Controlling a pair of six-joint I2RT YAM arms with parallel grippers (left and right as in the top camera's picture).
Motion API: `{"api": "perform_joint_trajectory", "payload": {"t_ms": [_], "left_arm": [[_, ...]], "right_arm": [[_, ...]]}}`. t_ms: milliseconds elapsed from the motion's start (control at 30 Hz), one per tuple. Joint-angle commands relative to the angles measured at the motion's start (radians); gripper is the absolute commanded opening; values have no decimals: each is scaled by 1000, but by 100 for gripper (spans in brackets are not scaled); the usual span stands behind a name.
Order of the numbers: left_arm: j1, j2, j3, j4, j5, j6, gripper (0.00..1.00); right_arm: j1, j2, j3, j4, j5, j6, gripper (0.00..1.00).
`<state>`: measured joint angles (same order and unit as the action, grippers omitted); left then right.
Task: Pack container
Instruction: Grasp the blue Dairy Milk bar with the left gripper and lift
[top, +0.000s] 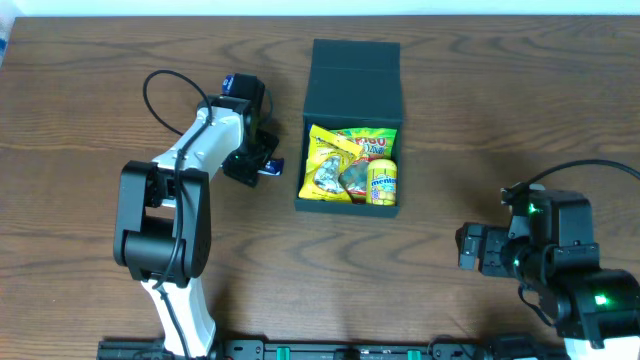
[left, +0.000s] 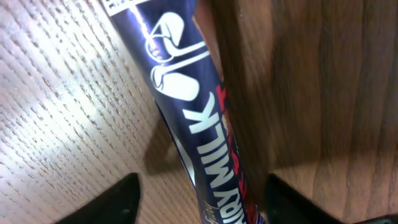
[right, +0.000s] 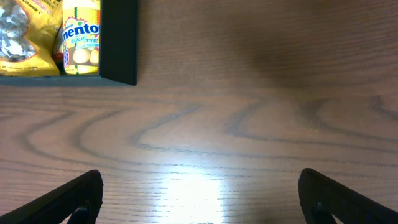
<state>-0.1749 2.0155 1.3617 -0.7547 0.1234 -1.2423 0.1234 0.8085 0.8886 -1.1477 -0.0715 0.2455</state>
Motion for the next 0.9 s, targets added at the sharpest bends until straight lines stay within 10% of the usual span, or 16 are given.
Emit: {"api": "perform_joint_trajectory", "payload": {"t_ms": [0, 867], "left_arm": [[6, 19, -3, -4, -23, -3, 52], [4, 14, -4, -4, -18, -4, 10]], "right_arm": [[-8, -6, 0, 0, 0, 12, 99], [-8, -6, 0, 0, 0, 12, 99]]}}
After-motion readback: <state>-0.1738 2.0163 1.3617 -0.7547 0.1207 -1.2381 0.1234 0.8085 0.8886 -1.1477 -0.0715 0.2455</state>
